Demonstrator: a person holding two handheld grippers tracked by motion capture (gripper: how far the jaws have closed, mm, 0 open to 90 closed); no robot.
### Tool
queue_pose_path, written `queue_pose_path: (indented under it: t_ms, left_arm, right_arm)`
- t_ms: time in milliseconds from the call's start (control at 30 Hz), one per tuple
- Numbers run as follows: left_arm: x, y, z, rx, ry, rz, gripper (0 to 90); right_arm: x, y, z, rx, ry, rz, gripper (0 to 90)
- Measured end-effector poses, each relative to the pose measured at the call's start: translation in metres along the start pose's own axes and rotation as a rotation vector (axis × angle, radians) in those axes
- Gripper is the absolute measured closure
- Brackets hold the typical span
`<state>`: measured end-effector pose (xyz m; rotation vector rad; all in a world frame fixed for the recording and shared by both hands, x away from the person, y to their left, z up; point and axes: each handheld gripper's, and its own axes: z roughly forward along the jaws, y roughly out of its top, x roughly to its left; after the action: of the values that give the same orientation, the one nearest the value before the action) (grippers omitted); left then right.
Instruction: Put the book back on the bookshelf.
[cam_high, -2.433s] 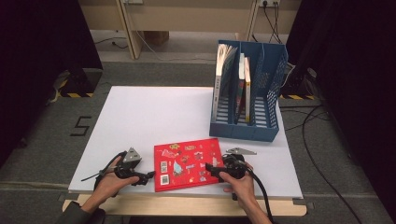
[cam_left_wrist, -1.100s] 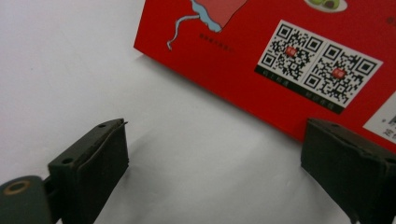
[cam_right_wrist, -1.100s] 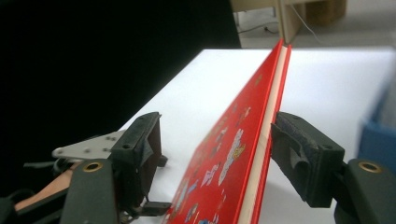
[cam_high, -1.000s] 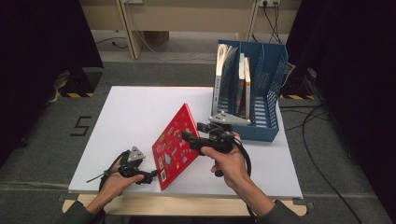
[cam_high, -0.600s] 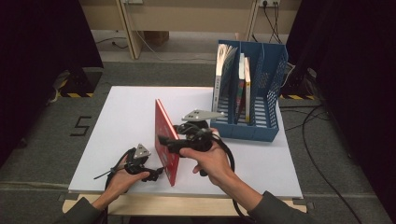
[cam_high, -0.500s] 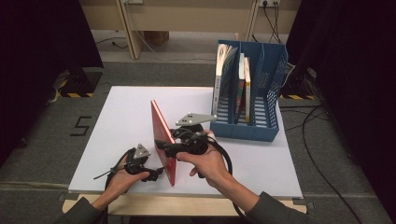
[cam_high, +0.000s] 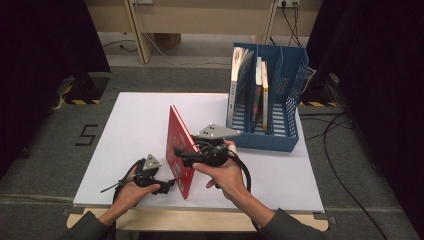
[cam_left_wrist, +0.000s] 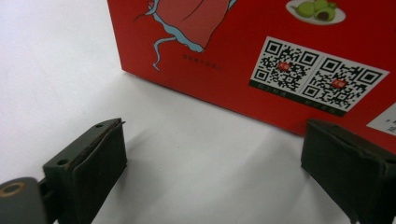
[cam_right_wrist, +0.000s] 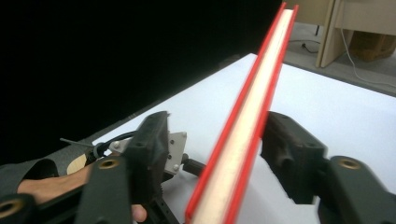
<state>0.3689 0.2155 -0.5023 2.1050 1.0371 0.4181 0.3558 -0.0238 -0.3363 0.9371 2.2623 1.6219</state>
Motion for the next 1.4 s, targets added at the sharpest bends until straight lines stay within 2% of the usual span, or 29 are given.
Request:
queue_pose_path:
  t_ms: [100, 133, 267, 400, 433, 500, 600, 633, 667, 800, 900, 1000, 1100, 1167, 1233, 1300, 1367, 1400]
  left_arm:
    - [0.001, 0.0, 0.0, 0.004, -0.001, 0.006, 6.1]
    - [0.0, 0.0, 0.0, 0.002, -0.001, 0.004, 6.2]
    - [0.001, 0.0, -0.001, 0.002, -0.002, 0.005, 6.4]
    - [0.001, 0.0, 0.0, 0.002, -0.003, 0.005, 6.5]
    - [0.001, 0.0, 0.0, 0.001, -0.004, 0.006, 6.4]
    - [0.001, 0.0, 0.0, 0.001, -0.004, 0.006, 6.2]
    - [0.002, 0.0, 0.0, -0.004, -0.009, 0.002, 6.3]
    - [0.003, 0.0, -0.001, -0.009, -0.01, -0.005, 6.7]
    - [0.004, -0.001, -0.001, -0.013, -0.018, -0.016, 7.3]
    - [0.009, -0.001, -0.004, -0.035, -0.025, -0.055, 13.9]
    - [0.012, -0.002, -0.005, -0.041, -0.037, -0.074, 14.5]
    - [0.012, -0.002, -0.004, -0.041, -0.03, -0.067, 14.5]
    - [0.01, -0.002, -0.004, -0.036, -0.02, -0.052, 14.0]
    - [0.009, -0.002, -0.003, -0.029, -0.012, -0.041, 13.9]
    - [0.009, -0.002, -0.003, -0.029, -0.009, -0.04, 13.5]
    - [0.009, -0.002, -0.003, -0.03, -0.01, -0.04, 13.6]
    - [0.009, -0.002, -0.003, -0.031, -0.009, -0.04, 13.8]
    - [0.009, -0.002, -0.003, -0.031, -0.009, -0.04, 13.8]
  right_arm:
    - [-0.002, -0.005, 0.002, -0.013, 0.012, 0.008, 50.1]
    - [-0.001, -0.007, 0.003, -0.003, 0.015, 0.003, 50.4]
    - [0.002, -0.012, 0.003, -0.02, 0.013, -0.04, 59.3]
    - [-0.003, -0.015, 0.002, -0.046, 0.016, 0.009, 68.3]
    - [-0.004, -0.016, 0.002, -0.052, 0.022, 0.033, 69.9]
    - [-0.008, -0.017, 0.002, -0.065, 0.035, 0.051, 71.5]
    - [-0.017, -0.018, 0.004, -0.088, 0.084, 0.154, 71.4]
    - [-0.022, -0.019, 0.006, -0.099, 0.104, 0.202, 71.4]
    - [-0.025, -0.019, 0.006, -0.103, 0.111, 0.225, 71.5]
    - [-0.046, -0.025, 0.008, -0.148, 0.138, 0.404, 70.9]
    - [-0.059, -0.029, 0.008, -0.171, 0.145, 0.478, 71.3]
    - [-0.067, -0.032, 0.009, -0.19, 0.156, 0.525, 71.5]
    - [-0.07, -0.034, 0.01, -0.203, 0.173, 0.541, 71.0]
    - [-0.068, -0.035, 0.009, -0.206, 0.154, 0.521, 71.5]
    - [-0.065, -0.034, 0.009, -0.199, 0.16, 0.498, 71.3]
    - [-0.061, -0.032, 0.009, -0.184, 0.144, 0.454, 71.8]
    - [-0.059, -0.031, 0.01, -0.174, 0.139, 0.443, 72.2]
    - [-0.059, -0.031, 0.01, -0.172, 0.133, 0.419, 72.3]
